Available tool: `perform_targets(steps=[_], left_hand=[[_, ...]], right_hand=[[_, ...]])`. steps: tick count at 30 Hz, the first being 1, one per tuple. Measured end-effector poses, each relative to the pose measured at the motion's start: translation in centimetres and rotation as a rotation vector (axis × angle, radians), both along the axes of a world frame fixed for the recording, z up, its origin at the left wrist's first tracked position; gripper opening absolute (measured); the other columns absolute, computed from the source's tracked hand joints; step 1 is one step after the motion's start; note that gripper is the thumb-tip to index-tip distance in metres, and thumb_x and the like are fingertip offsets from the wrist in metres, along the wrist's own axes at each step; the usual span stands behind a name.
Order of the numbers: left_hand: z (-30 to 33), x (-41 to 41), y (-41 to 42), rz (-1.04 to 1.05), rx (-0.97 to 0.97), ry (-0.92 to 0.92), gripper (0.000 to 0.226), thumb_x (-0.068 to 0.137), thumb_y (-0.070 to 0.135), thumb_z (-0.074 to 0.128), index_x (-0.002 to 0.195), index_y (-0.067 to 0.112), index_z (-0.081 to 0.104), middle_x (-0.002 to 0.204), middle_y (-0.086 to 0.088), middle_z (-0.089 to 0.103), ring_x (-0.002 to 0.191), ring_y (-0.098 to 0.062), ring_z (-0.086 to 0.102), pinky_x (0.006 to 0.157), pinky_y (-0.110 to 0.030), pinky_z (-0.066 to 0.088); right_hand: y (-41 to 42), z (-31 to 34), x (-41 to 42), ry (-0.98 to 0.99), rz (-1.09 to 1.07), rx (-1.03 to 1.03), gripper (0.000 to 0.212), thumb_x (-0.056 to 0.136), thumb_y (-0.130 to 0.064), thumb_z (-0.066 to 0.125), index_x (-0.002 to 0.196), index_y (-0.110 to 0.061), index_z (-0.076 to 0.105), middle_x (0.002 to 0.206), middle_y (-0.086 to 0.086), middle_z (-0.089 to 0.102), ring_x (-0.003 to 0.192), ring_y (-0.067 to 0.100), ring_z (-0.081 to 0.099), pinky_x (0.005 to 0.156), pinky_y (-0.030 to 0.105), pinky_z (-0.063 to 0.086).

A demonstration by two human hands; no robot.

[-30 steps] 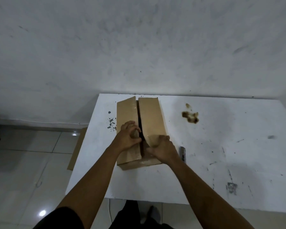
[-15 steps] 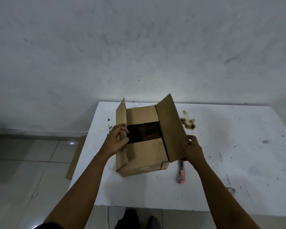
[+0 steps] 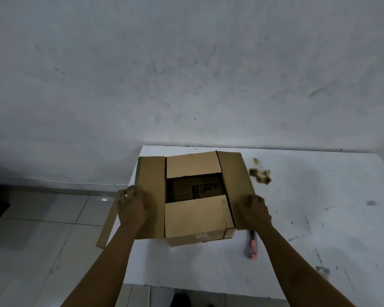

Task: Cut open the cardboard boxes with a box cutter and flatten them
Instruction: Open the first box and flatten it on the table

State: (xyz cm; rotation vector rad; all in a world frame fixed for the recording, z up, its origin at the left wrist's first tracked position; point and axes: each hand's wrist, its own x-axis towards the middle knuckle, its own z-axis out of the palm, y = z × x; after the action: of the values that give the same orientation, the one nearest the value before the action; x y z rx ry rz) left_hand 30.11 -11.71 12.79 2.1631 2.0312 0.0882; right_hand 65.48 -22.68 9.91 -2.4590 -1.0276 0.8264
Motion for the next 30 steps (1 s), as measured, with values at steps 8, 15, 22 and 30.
perform_targets(steps=[8,15,22,30], left_hand=[[-1.5,4.1,-0.2,0.007,-0.323,-0.315,0.081,0.074,0.092,0.036,0.135,0.039,0.044,0.141,-0.012,0.047,0.133,-0.041,0.039,0.104,-0.055,0.040],[-2.3,4.3,0.1,0.030,-0.517,-0.512,0.046,0.069,0.081,0.064,0.097,0.045,0.060,0.121,-0.002,0.058,0.115,-0.027,0.053,0.093,-0.039,0.045],[1.7,0.3,-0.1,0.151,-0.524,-0.879,0.062,0.067,0.074,0.072,0.105,0.024,0.072,0.115,0.003,0.064,0.108,-0.022,0.058,0.097,-0.047,0.051],[4.2,-2.9,-1.3,0.131,-0.525,-0.939,0.019,0.091,0.043,0.066,0.104,0.031,0.074,0.119,0.009,0.063,0.114,-0.019,0.055,0.088,-0.039,0.044]], right_hand=[[1.7,-1.6,-2.6,0.161,-0.027,-0.026,0.118,0.064,-0.094,0.039,0.149,-0.013,0.027,0.154,0.017,0.024,0.138,0.044,0.028,0.110,0.061,0.031],[2.1,-1.1,-1.2,0.273,-0.180,0.033,0.108,0.068,-0.085,0.056,0.147,-0.015,0.033,0.142,0.015,0.050,0.126,0.040,0.051,0.107,0.053,0.040],[3.8,5.3,0.2,0.440,-0.179,0.193,0.067,0.082,-0.057,0.070,0.124,-0.005,0.060,0.121,0.012,0.065,0.103,0.029,0.063,0.095,0.047,0.052],[6.2,14.1,-4.0,0.456,0.059,0.372,0.021,0.101,-0.038,0.054,0.112,-0.021,0.059,0.102,-0.001,0.063,0.085,0.011,0.060,0.068,0.028,0.045]])
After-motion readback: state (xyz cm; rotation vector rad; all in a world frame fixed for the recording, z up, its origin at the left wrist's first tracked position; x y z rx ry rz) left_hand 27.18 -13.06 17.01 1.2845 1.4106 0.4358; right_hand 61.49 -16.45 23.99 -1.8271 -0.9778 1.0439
